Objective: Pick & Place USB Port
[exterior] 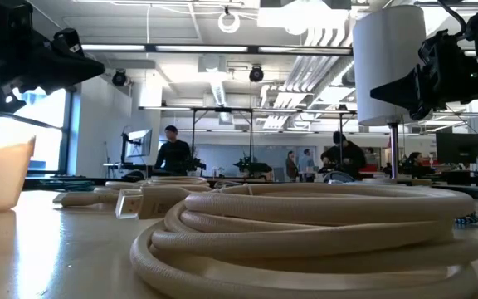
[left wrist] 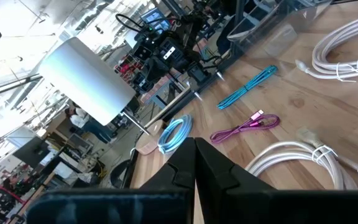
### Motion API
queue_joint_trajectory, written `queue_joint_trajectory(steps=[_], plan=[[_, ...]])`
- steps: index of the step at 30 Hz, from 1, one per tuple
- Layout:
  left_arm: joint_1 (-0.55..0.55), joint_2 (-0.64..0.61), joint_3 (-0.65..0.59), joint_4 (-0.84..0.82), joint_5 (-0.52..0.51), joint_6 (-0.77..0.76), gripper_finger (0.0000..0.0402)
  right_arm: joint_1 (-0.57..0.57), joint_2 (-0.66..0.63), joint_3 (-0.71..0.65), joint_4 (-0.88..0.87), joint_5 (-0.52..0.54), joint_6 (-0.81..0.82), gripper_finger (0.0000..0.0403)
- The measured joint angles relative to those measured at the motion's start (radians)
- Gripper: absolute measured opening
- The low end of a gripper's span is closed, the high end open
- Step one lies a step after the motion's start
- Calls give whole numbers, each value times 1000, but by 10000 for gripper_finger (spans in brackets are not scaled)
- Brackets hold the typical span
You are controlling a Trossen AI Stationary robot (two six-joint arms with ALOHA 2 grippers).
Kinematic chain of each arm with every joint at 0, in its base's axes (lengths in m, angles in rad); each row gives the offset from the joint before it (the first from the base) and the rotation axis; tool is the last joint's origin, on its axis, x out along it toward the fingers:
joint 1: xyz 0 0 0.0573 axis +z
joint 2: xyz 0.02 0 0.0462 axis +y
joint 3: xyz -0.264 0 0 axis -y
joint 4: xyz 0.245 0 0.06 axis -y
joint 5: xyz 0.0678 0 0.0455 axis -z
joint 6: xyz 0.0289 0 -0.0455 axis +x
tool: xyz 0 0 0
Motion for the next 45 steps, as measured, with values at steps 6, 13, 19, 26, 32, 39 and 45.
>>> queue_joint_trajectory(steps=[6,13,19,26,32,39,45], plan=[[0,0,0,0,0,1,0,0,0,0,0,0,0,0],[0,0,0,1,-1,29,0,0,0,0,0,0,0,0],[0,0,0,3,-5,41,0,0,0,0,0,0,0,0],[0,0,0,9,-17,102,0,0,0,0,3,5,46,0],[0,0,0,2,23,102,0,0,0,0,2,2,162,0],[0,0,0,2,21,104,0,0,0,0,-6,-4,86,0],[0,0,0,2,12,105,0,0,0,0,-26,-79,-15,0]])
